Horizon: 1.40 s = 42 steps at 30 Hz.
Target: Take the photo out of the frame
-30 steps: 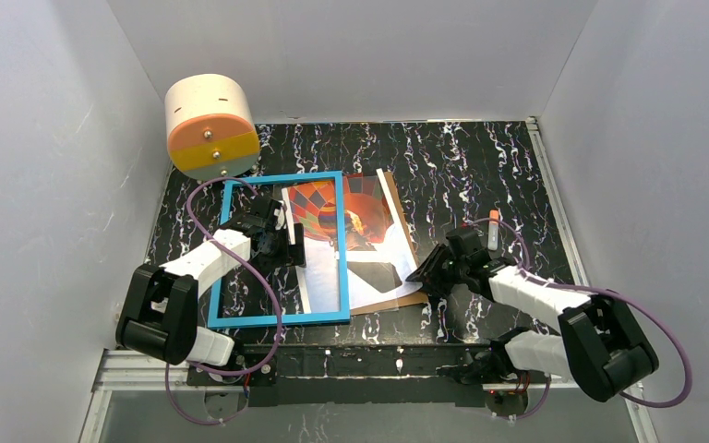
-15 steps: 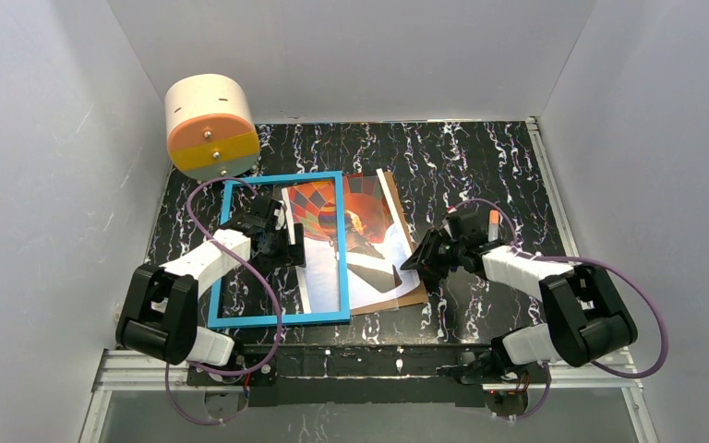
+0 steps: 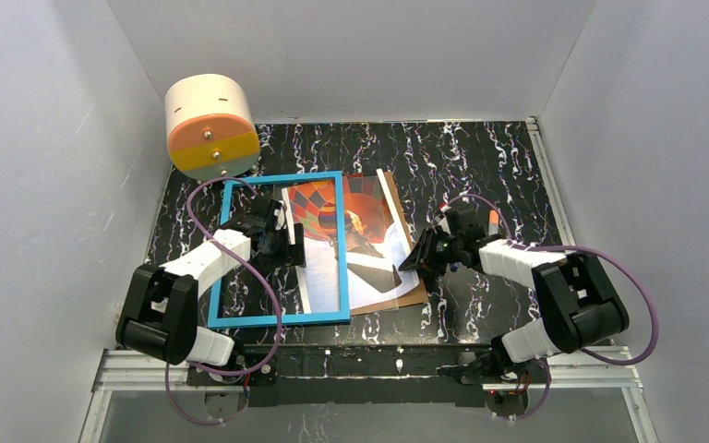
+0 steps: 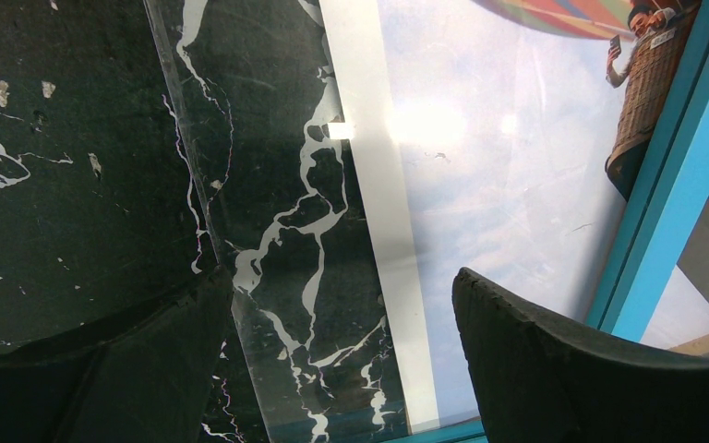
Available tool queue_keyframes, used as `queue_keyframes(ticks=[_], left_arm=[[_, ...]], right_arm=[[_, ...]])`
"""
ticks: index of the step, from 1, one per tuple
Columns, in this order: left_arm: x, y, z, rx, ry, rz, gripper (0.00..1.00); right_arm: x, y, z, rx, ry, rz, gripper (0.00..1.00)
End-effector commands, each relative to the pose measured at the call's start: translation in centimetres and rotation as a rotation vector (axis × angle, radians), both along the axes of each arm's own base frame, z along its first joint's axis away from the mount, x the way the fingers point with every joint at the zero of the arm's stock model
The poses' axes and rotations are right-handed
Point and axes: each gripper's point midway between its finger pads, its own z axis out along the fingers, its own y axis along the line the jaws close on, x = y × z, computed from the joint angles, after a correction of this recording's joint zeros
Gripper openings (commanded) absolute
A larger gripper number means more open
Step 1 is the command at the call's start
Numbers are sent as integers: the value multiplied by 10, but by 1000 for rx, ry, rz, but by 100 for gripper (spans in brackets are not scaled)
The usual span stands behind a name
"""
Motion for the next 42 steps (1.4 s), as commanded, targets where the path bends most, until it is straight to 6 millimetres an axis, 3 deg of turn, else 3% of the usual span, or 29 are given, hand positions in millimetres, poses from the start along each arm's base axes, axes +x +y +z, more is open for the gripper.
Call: queue_keyframes(ticks=[1, 10, 17, 22, 28, 35, 42], left_arm=[[-6, 3, -1, 20, 17, -11, 87], [-5, 3, 0, 20, 12, -7, 87], [-6, 3, -1, 22, 17, -9, 87], [-6, 3, -2, 20, 19, -10, 87], [-5, 4, -1, 24, 12, -8, 87], [-4, 5, 1, 31, 0, -3, 87], [-5, 4, -1, 24, 14, -8, 87]], right_arm=[[11, 8, 13, 41, -51, 23, 33], [2, 10, 7, 87, -6, -10, 28], [3, 11, 5, 89, 1, -2, 16], [5, 12, 5, 88, 4, 0, 1], [14, 2, 7, 8, -20, -49, 1], [32, -39, 34, -227, -113, -193, 1], [9, -33, 40, -192, -102, -68, 1]])
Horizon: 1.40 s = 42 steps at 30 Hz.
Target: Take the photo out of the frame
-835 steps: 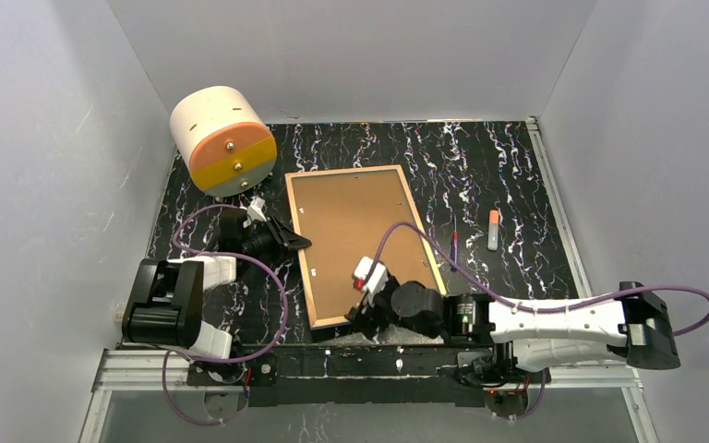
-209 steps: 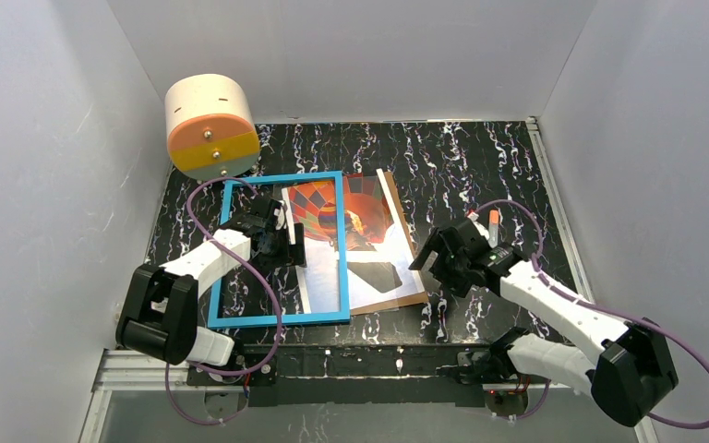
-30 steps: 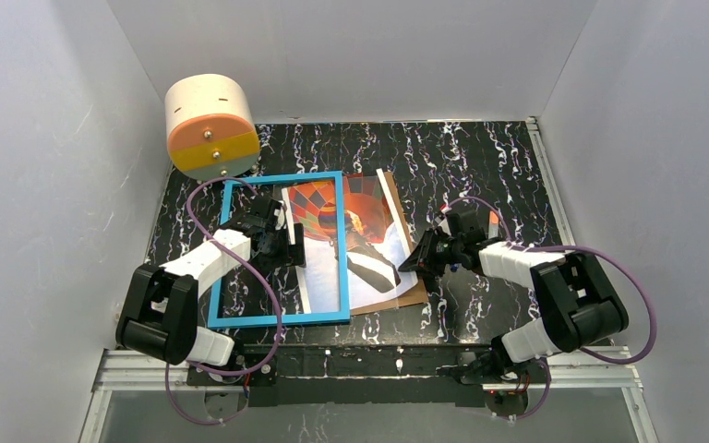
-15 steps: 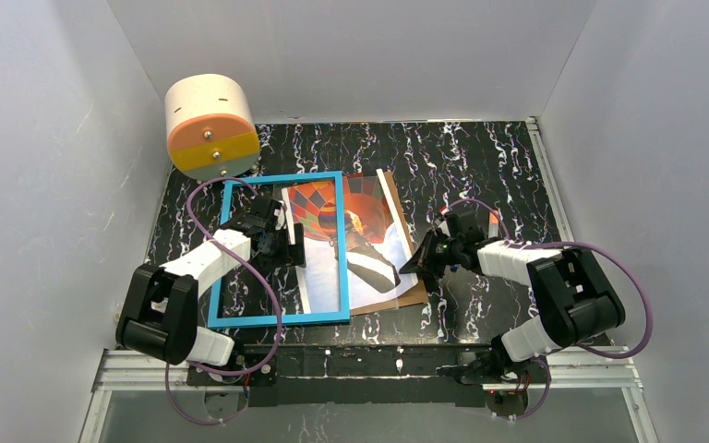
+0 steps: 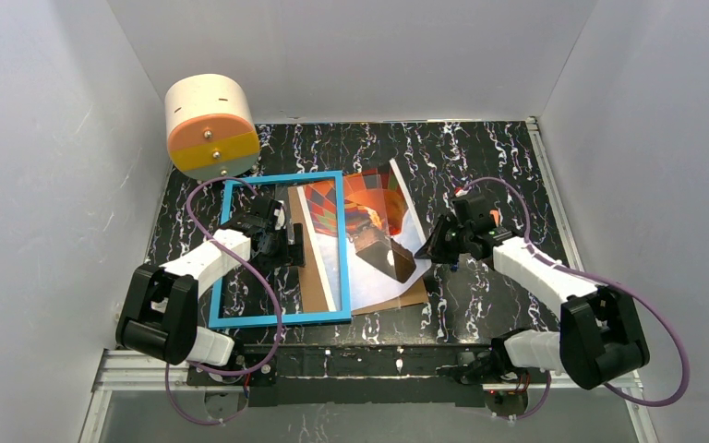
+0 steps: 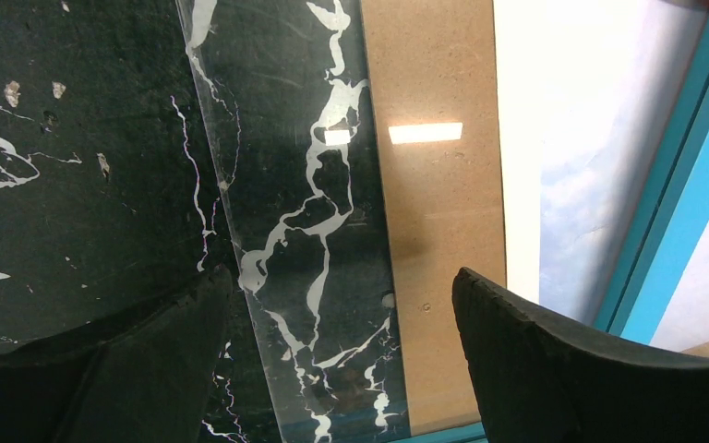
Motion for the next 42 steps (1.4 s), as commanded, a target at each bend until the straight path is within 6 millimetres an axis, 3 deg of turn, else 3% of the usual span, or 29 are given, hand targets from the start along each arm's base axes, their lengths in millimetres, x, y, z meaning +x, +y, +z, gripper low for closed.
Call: queue_keyframes(ticks=[1, 4, 9, 19, 23, 29, 35, 38, 42], left_arm=[[-6, 2, -1, 13, 19, -13, 87], [-6, 2, -2, 14, 22, -13, 87], [-6, 1, -2, 13, 24, -13, 87], [-6, 3, -2, 21, 22, -10, 87], [-7, 3, -2, 23, 23, -11, 87], [-7, 4, -3, 28, 26, -10, 87], [-7, 5, -4, 33, 30, -11, 87], [-8, 5, -4, 32, 31, -11, 87], [-7, 5, -3, 35, 29, -10, 87]], right_arm=[[-19, 0, -5, -10, 34, 89, 1], [-26, 11, -7, 57, 44, 155, 4], [-11, 14, -16, 36, 59, 150, 30], [29, 22, -23, 79, 60, 167, 40], [44, 16, -18, 137, 36, 180, 40], [46, 28, -17, 233, 54, 254, 37], [48, 31, -22, 253, 62, 260, 27], [51, 29, -22, 235, 50, 256, 15], [53, 24, -22, 195, 45, 237, 13]])
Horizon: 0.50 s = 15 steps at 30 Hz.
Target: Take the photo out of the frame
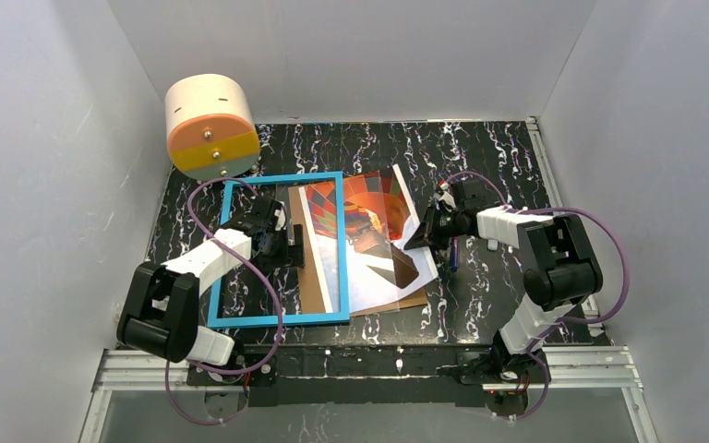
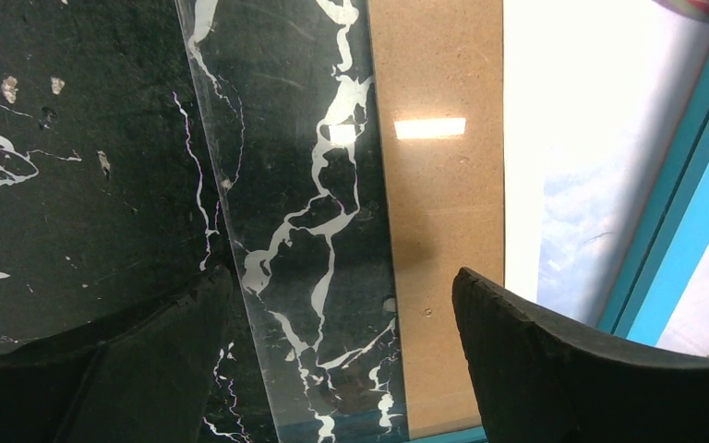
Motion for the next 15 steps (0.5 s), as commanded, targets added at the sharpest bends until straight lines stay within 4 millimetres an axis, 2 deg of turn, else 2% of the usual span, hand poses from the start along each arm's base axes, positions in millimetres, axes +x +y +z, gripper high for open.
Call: queue_keyframes(ticks=[1, 4, 9, 15], left_arm=[[-6, 4, -1, 27, 18, -9, 87], [-6, 4, -1, 28, 18, -9, 87], [-6, 5, -1, 30, 19, -7, 87], [-5, 5, -1, 30, 17, -6, 87]], right_arm=[[15, 2, 17, -7, -84, 12, 11], [14, -2, 15, -34, -84, 2, 1], [9, -7, 14, -57, -77, -26, 1], [16, -30, 23, -192, -130, -119, 1]])
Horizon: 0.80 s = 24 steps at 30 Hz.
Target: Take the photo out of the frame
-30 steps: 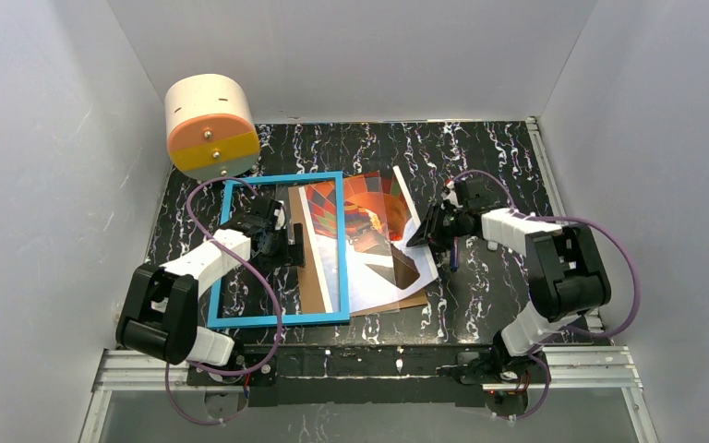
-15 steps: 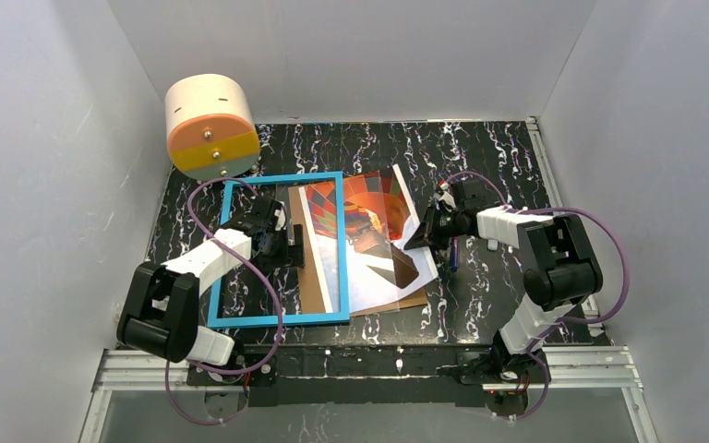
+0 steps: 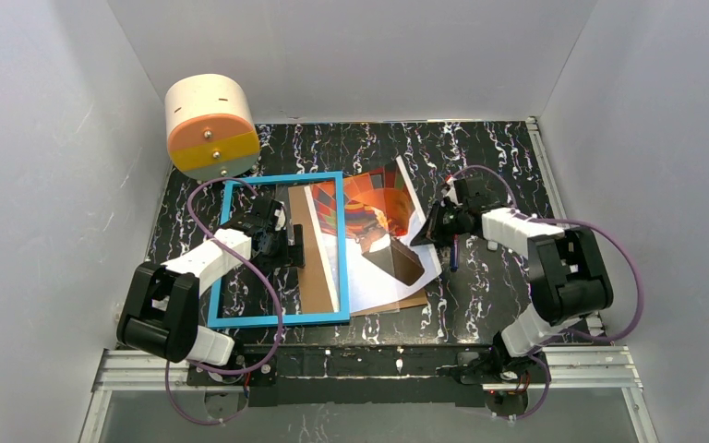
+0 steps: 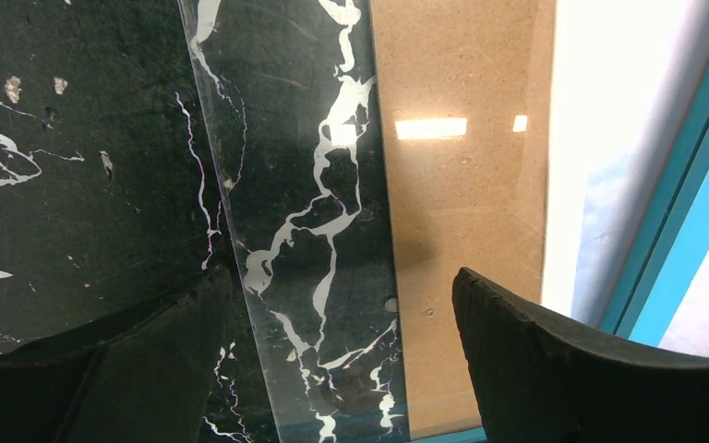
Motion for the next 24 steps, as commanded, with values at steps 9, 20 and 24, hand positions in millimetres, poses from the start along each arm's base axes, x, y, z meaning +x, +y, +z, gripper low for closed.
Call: queue_keyframes(ticks=[9, 20, 24], left_arm=[[-5, 4, 1, 25, 13, -6, 87], [-4, 4, 4, 20, -2, -4, 87], [-2, 5, 6, 24, -15, 1, 87]], right_arm=[[27, -65, 63, -332, -207, -233, 1], [40, -103, 195, -469, -520, -308, 1], [37, -102, 220, -469, -569, -271, 1]])
